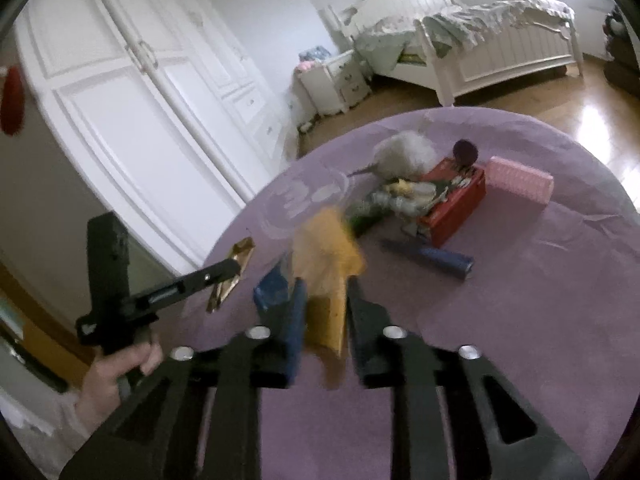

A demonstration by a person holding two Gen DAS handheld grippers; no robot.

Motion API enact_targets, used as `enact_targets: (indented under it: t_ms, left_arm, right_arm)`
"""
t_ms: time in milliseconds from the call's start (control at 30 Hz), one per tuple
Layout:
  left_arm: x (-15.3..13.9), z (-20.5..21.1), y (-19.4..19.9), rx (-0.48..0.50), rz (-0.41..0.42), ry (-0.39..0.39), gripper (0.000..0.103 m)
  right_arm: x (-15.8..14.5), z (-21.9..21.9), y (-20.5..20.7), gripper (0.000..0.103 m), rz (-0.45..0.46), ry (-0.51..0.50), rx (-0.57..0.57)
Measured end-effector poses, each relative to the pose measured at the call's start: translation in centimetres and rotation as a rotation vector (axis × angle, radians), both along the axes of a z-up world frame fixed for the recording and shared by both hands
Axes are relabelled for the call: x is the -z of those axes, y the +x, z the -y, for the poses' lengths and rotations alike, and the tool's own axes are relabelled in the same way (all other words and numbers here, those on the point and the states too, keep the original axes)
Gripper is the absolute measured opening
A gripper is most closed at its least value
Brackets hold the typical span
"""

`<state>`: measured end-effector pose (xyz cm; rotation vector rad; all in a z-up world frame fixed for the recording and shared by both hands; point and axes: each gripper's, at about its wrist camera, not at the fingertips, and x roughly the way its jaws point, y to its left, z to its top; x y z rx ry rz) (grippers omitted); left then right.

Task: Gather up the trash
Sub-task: 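Grasp the small gold wrapper with the left tool while the right tool grasps the yellow packet, then carry the gold wrapper and yellow packet over the black bin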

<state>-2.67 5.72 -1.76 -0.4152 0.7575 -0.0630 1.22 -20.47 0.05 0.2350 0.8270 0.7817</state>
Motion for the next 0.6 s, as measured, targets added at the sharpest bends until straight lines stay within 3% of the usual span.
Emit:
enact_targets:
  t_ms: [267, 600]
  left_arm:
    - [-2.9, 5.5, 1.4, 0.108, 0.067, -0.004, 0.007]
    - [-3.8, 14.3, 4.2, 0.305, 0.081, -0.015, 0.007]
  right_arm:
    - [-1.3, 3.5, -0.4, 0.014, 0.04, 0.024, 0.057]
    - [-3.2, 13.1, -1.1, 0.014, 0.133, 0.053, 0.298]
